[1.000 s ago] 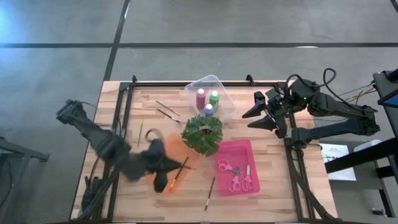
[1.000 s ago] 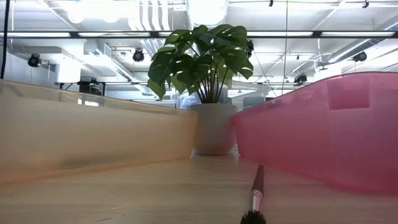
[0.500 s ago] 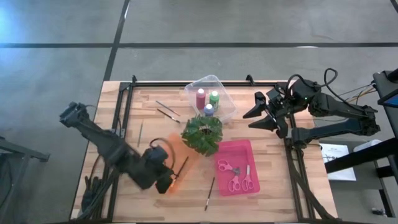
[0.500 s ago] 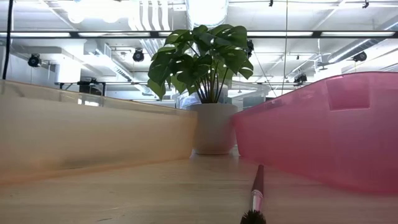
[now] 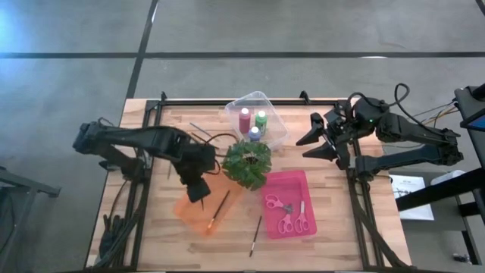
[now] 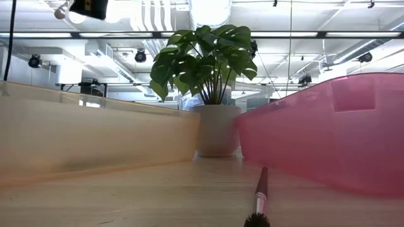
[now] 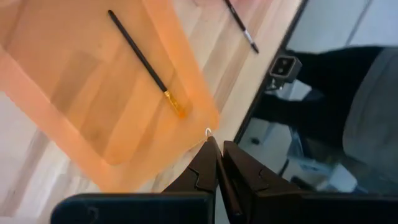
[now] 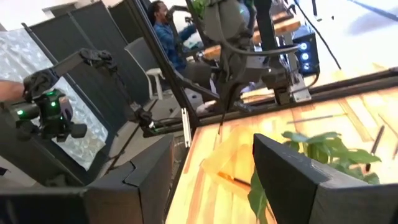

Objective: Pick & Place Paint Supplies
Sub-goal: Put the white eyeshadow brush into the orange bin

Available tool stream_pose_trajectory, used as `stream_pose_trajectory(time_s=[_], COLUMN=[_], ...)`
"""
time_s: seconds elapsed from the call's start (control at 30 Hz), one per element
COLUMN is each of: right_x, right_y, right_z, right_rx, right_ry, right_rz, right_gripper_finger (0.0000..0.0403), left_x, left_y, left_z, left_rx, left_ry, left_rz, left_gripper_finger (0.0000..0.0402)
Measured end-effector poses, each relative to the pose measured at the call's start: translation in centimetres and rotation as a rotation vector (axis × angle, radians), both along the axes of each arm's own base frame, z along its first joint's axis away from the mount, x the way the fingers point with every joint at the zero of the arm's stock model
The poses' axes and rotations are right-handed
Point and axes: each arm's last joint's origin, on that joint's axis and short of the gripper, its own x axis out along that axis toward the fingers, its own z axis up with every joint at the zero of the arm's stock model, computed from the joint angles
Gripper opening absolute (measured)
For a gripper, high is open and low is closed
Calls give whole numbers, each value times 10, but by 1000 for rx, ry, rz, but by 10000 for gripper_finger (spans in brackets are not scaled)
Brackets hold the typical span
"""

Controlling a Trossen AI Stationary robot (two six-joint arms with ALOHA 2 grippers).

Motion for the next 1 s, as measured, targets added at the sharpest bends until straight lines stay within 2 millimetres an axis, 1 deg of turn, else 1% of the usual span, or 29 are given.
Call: stream_pose_trajectory(time_s=[0.1, 0.2, 0.33, 0.47, 0.7, 0.83, 1.0], right_x=[0, -1, -1, -1, 0, 1, 1], right_y=[0, 0, 0, 0, -1, -1, -1], right_z=[-2, -3, -5, -6, -8, -9, -9], right_rx=[1, 2, 4, 4, 4, 5, 2], right_ry=[21, 35, 55, 65, 73, 77, 78], right_rz=[0, 0, 0, 0, -27, -28, -45], right_gripper_finger=[212, 212, 212, 212, 212, 212, 212], left_x=[2, 2, 1, 3, -2, -6, -6], left_y=[8, 12, 12, 10, 11, 12, 12], left_z=[-6, -20, -43, -69, -105, -120, -130], left_rx=[-35, -55, -82, -135, -126, -132, -118], left_ry=[4, 20, 50, 38, 53, 69, 29], left_rz=[-40, -74, -104, -124, -121, -121, -120], left_gripper_finger=[16, 16, 16, 16, 16, 16, 16])
